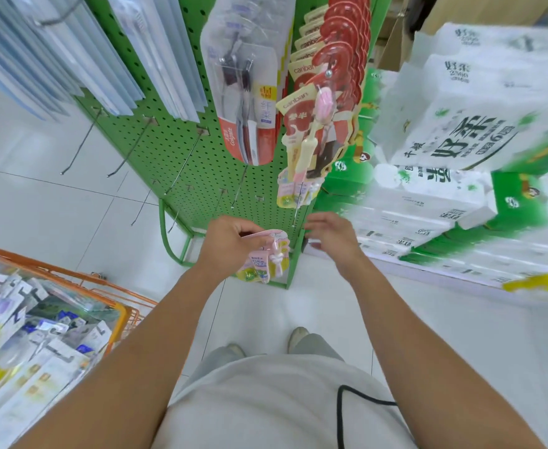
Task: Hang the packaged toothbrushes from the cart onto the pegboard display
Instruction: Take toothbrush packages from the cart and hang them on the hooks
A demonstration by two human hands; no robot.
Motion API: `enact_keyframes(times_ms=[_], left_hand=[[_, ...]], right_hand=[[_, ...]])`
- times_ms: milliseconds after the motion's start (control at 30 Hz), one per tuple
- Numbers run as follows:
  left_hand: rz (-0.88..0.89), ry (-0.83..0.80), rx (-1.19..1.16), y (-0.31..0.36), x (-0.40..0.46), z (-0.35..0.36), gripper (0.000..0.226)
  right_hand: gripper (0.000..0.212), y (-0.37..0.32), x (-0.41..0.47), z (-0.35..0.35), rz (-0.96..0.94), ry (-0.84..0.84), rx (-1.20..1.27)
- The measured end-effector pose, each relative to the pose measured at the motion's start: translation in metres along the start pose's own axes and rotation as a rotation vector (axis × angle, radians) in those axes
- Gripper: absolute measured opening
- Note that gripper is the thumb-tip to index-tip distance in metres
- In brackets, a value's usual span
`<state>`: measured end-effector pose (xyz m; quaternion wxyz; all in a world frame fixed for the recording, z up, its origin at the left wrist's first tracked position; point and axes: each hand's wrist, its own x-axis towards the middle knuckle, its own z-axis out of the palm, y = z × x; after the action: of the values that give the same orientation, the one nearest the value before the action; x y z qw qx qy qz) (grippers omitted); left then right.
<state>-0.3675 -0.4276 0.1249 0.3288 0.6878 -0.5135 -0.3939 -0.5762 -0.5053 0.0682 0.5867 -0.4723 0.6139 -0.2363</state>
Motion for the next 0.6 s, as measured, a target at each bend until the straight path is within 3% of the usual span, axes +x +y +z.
enact_keyframes(times_ms=[67, 133, 267, 433, 500, 600], left_hand=[[0.000, -0.021, 0.027, 0.004, 0.001, 0.006, 0.005], [-0.004, -0.061, 0.041, 0.010, 0.001, 0.013, 0.004], [0.010, -0.026, 0.070, 0.014, 0.001, 0.027, 0.008], [-0.127, -0.039, 0.253, -0.004, -0.002, 0.028, 0.072], [-0.169, -0.049, 0.235, -0.009, -0.006, 0.024, 0.075], [-0.196, -0.074, 0.178, -0.012, -0.011, 0.017, 0.060]], right_hand=[[0.034, 0.012, -0.028, 0.002, -0.141, -0.289, -0.054], [0.030, 0.018, -0.040, 0.007, -0.258, -0.390, -0.049], [0.020, 0.023, -0.039, 0.009, -0.353, -0.287, 0.011], [0.023, 0.039, -0.027, 0.007, -0.261, -0.140, 0.007], [0.023, 0.040, -0.021, 0.007, -0.228, -0.121, -0.006], [0.025, 0.036, -0.014, 0.009, -0.182, -0.113, 0.019]])
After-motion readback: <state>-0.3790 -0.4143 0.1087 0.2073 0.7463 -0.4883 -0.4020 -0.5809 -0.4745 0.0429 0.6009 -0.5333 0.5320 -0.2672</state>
